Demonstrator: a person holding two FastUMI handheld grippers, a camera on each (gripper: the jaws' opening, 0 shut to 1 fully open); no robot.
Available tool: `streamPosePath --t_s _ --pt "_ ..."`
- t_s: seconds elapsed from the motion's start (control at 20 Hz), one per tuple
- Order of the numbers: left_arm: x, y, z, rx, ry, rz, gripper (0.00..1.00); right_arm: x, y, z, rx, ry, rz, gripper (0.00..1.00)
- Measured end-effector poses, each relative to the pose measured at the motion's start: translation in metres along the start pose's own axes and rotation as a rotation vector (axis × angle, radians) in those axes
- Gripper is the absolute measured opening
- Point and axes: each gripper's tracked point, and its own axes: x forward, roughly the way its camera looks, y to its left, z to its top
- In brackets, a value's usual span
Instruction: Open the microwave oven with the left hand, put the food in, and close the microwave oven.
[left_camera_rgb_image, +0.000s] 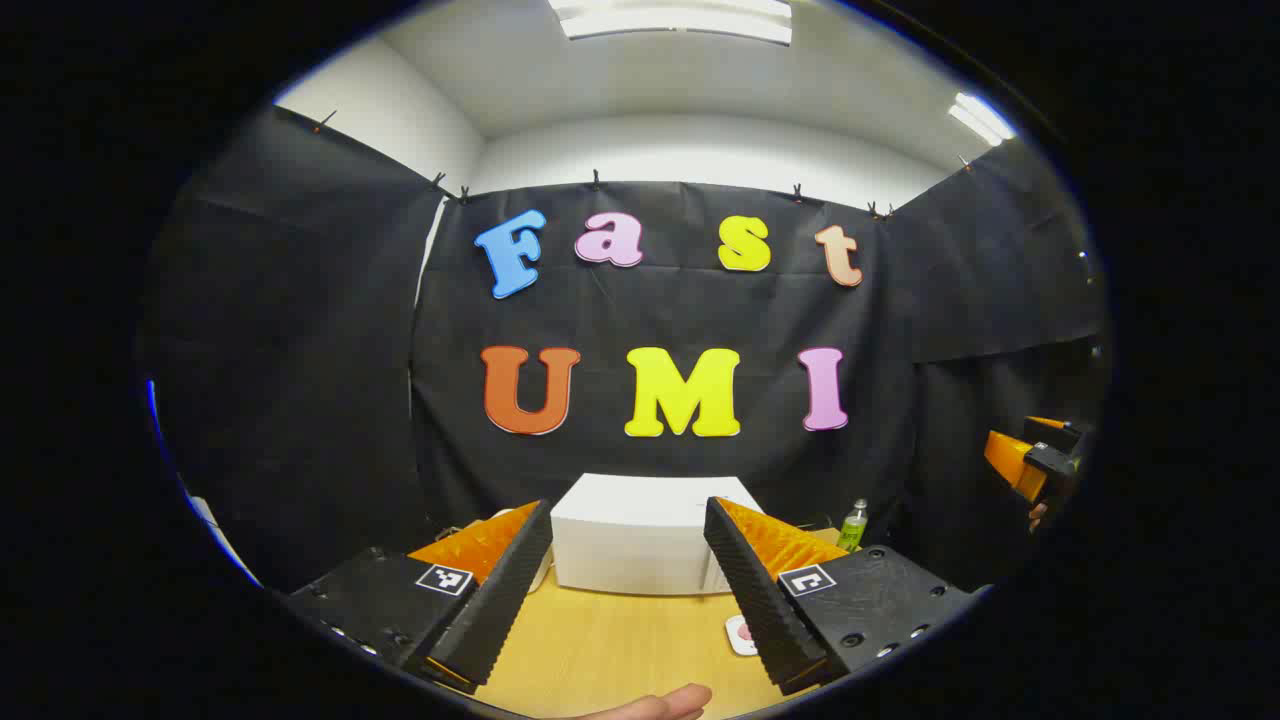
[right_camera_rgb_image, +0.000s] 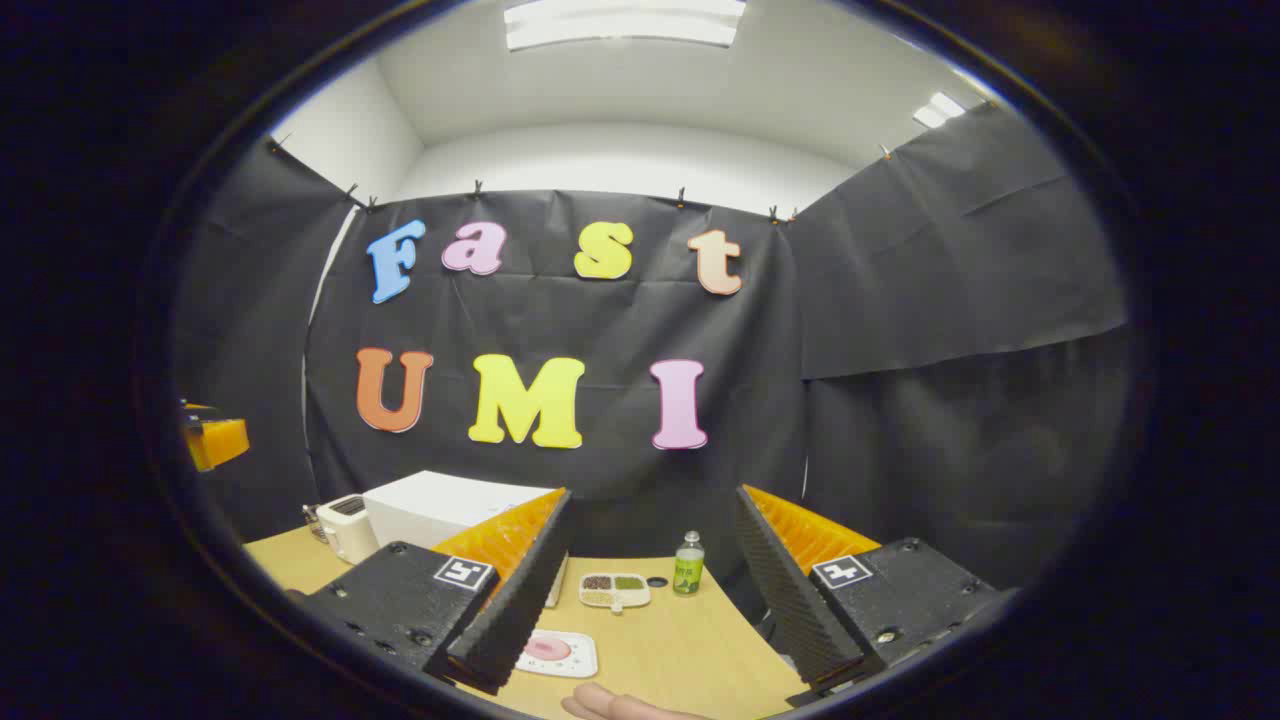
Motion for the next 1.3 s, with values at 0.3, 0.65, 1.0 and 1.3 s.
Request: streamPosePath --t_s 0.3,0.65,1.0,1.3 --pt "0.002 -0.006 0.001 0.031 0.001 -0.004 0.94 -0.001 -0.011 -0.001 -0.008 -0.015 -0.012 1.00" --pt "0.013 0.001 0.006 0.002 -0.034 0.039 0.94 -0.001 -0.016 -0.001 0.000 -0.028 0.002 1.00" --pt "0.058 -0.007 -0.004 -0.069 -0.037 0.030 0.95 0.009 -0.020 -0.004 0.019 -0.053 0.024 0.92" --pt "0.130 -0.029 -0.050 -0.082 0.017 0.014 0.95 0.019 -0.030 -0.003 0.043 -0.092 0.050 1.00"
